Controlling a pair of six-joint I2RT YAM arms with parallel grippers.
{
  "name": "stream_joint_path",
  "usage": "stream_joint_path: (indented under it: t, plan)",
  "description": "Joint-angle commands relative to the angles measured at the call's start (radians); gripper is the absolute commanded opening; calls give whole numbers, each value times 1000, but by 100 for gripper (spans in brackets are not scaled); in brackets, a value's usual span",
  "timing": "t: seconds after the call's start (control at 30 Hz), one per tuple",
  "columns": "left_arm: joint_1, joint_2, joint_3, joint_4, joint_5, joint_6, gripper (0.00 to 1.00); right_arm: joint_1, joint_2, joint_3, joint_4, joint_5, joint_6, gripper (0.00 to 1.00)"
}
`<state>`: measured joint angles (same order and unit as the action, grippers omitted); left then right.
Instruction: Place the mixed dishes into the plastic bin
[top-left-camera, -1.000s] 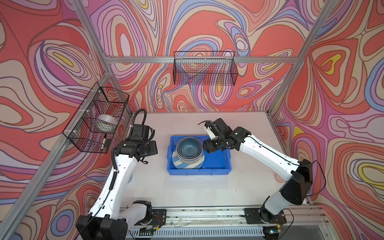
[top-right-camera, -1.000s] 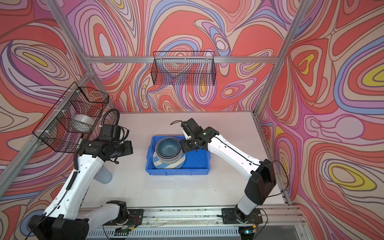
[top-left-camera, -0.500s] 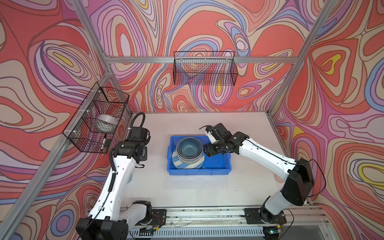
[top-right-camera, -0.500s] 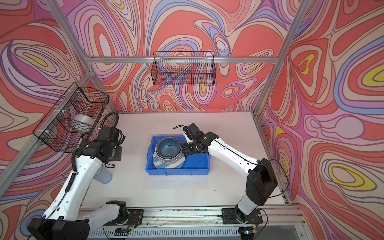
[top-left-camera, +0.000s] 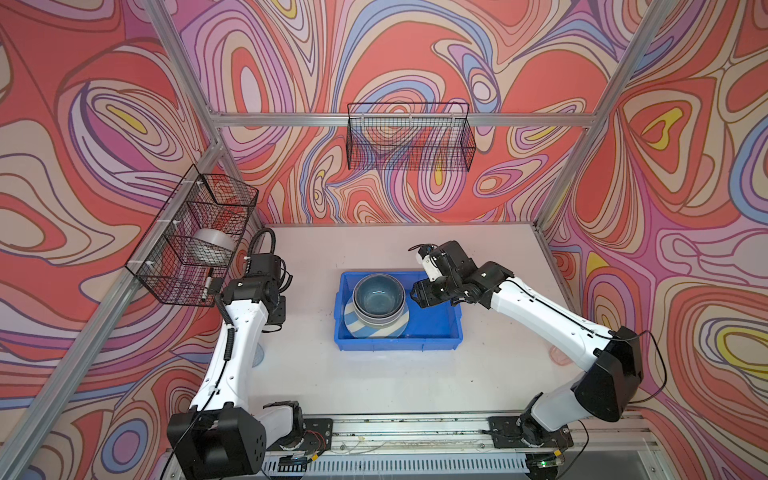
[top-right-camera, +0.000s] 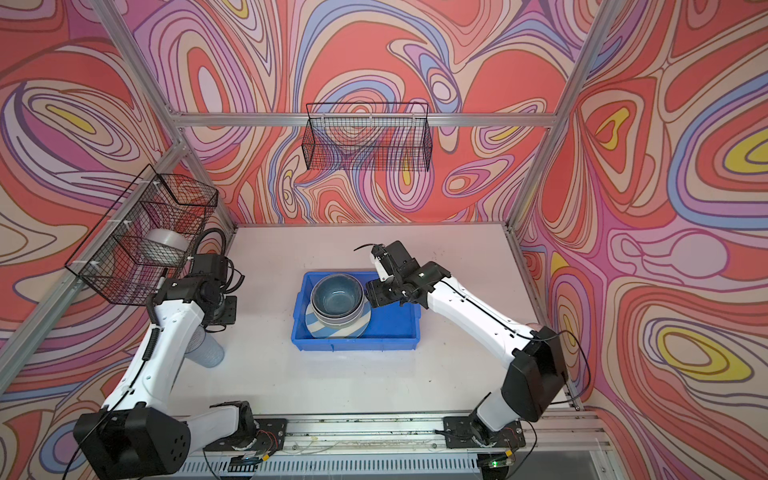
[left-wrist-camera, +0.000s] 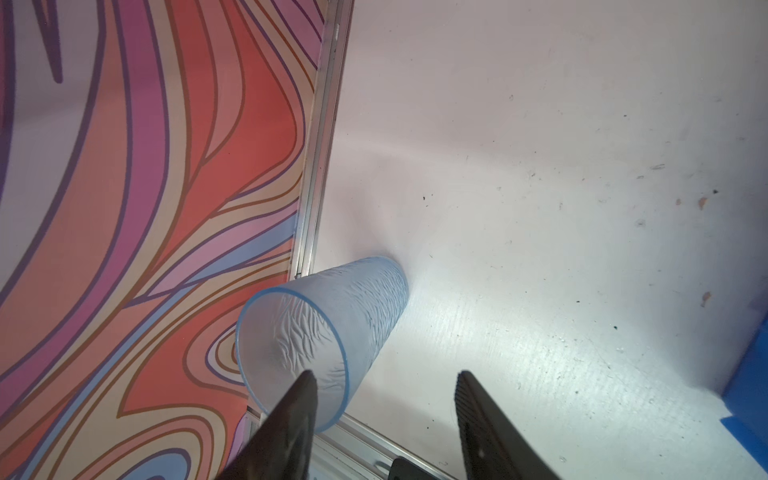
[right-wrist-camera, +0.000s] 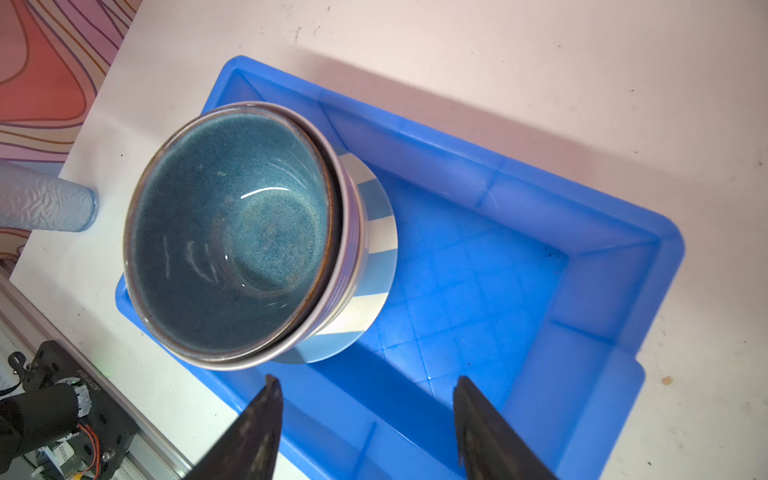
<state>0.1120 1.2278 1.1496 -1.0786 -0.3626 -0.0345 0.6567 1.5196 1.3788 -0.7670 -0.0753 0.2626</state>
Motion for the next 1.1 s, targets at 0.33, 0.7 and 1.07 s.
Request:
stream_joint_path:
  t: [0.33,0.7,1.07]
  plan:
    - [69,137,-32,44,-64,66,53,-43,30,110,-101,7,-12,67]
    - [105,108,-30,40,-80,61,43,-73,113,165,-104,-33,-36,67]
    - [108,137,22,-81,-23,34,36,-134,134,149,-70,-104,-70,67]
